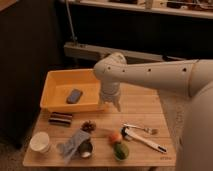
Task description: Place fork in table surface
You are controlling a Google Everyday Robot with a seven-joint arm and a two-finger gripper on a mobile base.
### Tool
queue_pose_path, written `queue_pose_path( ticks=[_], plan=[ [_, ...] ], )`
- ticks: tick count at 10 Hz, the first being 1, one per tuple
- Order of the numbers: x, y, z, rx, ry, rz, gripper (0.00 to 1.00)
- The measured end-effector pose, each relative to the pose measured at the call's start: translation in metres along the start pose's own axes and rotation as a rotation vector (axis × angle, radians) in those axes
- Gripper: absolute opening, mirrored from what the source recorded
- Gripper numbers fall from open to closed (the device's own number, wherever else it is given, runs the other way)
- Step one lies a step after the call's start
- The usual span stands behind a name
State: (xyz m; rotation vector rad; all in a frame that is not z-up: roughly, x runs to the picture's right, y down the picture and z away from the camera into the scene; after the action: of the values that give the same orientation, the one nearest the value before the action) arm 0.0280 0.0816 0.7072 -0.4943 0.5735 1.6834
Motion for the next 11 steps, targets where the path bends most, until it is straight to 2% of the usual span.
queue_pose_path(
  ticks=[2, 4, 5, 6, 9, 10, 11],
  plan=[
    [-0.002, -0.028, -0.013, -0.005, -0.046, 0.027, 0.65],
    [-0.008, -0.073, -0.029, -0.022, -0.097, 0.077, 0.65],
    [-0.010, -0.086, -0.031, -0.039, -0.103, 0.099, 0.65],
    [-0.014, -0.112, -0.033, -0.068, -0.107, 0.148, 0.65],
    [-0.020, -0.159, -0.020, -0.069, -0.084, 0.259, 0.65],
    [-0.020, -0.177, -0.007, -0.085, -0.083, 0.288, 0.65],
    [-0.020, -0.188, 0.002, -0.111, -0.092, 0.288, 0.65]
  ],
)
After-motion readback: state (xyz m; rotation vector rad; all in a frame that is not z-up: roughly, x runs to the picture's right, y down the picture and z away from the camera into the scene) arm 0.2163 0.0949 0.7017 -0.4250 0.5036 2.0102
